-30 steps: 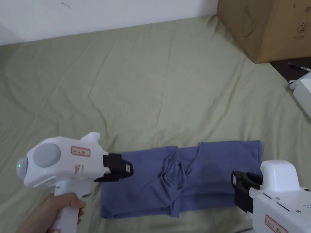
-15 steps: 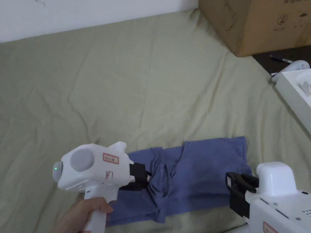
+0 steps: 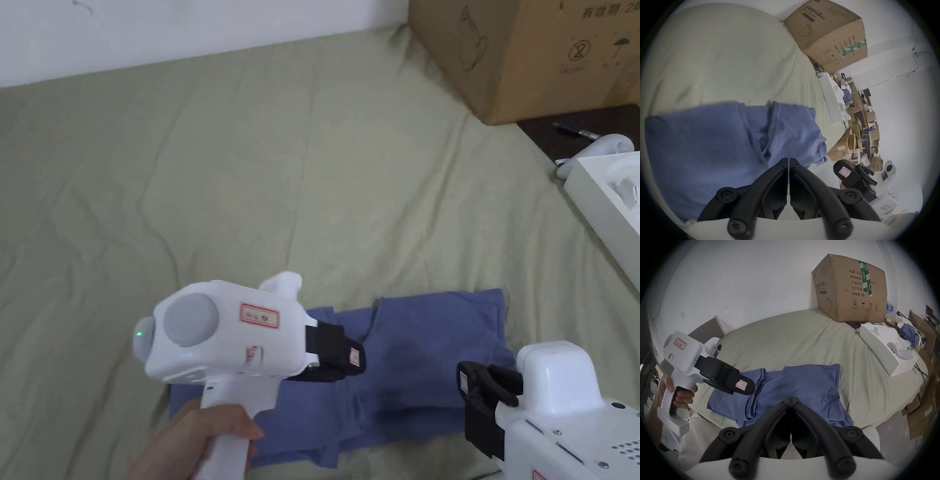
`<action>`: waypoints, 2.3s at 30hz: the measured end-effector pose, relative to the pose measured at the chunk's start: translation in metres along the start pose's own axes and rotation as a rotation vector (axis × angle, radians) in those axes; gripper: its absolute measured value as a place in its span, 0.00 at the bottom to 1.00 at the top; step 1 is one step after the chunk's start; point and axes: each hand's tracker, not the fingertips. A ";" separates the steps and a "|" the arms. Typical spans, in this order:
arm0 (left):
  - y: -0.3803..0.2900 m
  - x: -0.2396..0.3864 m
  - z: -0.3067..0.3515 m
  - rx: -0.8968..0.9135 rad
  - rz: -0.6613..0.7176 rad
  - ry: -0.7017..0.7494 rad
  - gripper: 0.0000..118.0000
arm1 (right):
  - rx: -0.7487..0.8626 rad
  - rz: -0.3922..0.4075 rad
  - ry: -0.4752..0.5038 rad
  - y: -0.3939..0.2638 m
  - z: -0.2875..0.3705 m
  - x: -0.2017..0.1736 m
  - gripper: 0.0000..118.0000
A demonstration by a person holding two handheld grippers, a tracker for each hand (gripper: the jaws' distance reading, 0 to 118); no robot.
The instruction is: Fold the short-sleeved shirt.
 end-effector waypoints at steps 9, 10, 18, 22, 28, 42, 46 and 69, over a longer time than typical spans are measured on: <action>-0.028 -0.126 0.121 0.140 0.226 -0.028 0.07 | 0.019 0.070 0.022 0.008 0.002 -0.026 0.00; -0.035 -0.142 0.131 0.133 0.259 -0.079 0.20 | 0.020 0.079 0.025 0.009 0.000 -0.031 0.00; -0.060 -0.201 0.137 0.210 0.358 -0.179 0.89 | -0.004 0.152 0.048 0.012 -0.010 -0.061 0.00; -0.048 -0.208 0.107 0.151 0.364 -0.207 0.89 | -0.021 0.202 0.044 0.013 -0.013 -0.070 0.00; -0.018 -0.213 0.077 0.094 0.336 -0.253 0.89 | -0.026 0.179 0.048 0.016 -0.015 -0.072 0.00; -0.014 -0.224 0.075 0.070 0.403 -0.179 0.10 | 0.080 0.156 0.050 0.014 -0.007 -0.075 0.00; -0.011 -0.218 0.091 0.074 0.378 -0.158 0.09 | 0.178 0.166 0.016 0.017 0.005 -0.080 0.00; 0.005 -0.104 0.206 0.141 0.339 0.211 0.09 | 0.310 0.065 -0.088 0.021 0.033 -0.040 0.00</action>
